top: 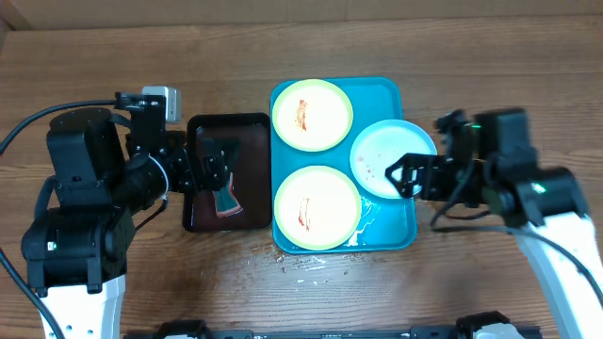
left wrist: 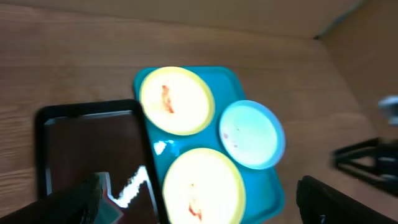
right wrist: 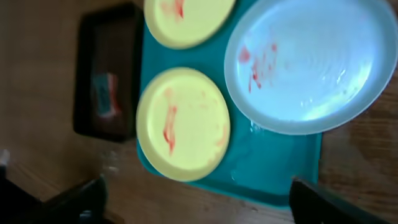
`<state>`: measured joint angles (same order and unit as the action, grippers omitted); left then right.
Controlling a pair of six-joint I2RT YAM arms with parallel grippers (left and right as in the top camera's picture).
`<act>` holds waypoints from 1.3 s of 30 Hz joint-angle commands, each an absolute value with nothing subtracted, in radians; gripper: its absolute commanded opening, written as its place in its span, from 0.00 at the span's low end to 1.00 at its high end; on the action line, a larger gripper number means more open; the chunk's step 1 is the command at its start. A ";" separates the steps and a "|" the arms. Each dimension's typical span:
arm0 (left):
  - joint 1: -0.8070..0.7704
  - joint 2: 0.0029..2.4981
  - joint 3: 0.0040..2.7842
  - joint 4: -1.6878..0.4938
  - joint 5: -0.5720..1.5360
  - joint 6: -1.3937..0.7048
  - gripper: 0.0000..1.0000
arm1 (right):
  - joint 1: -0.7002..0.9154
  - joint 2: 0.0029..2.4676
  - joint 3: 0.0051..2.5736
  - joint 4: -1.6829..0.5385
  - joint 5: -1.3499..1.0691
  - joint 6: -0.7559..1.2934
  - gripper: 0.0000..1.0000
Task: Clean dirty plates on tray and stack at the side
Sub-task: 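Move the left gripper to the sponge and the right gripper to the white plate rim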
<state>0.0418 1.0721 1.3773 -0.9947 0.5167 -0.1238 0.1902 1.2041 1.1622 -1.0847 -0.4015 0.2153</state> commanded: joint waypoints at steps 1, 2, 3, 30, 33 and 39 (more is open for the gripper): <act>0.046 1.077 1.406 -0.992 0.622 -0.135 1.00 | 0.298 1.288 1.131 -1.075 -0.321 0.210 0.80; 0.046 1.077 1.406 -0.994 0.632 -0.135 1.00 | 0.325 1.308 1.119 -1.063 -0.309 0.213 0.76; 0.046 1.077 1.406 -0.990 0.646 -0.135 1.00 | 0.354 1.333 1.108 -1.048 -0.303 0.218 0.73; -0.030 1.078 1.406 -1.097 0.482 -0.128 0.96 | 0.492 1.598 0.876 -0.683 -0.192 0.284 0.41; -0.084 1.078 1.406 -1.096 0.422 -0.136 0.96 | 0.492 1.606 0.871 -0.649 -0.180 0.285 0.36; -0.185 1.081 1.406 -1.096 0.352 -0.162 0.97 | 0.492 1.679 0.871 -0.585 -0.172 0.253 0.34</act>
<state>-0.1505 1.0721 1.3811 -1.0966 0.4164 -0.1314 0.4889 1.6333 0.8738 -0.5968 -0.1814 0.2802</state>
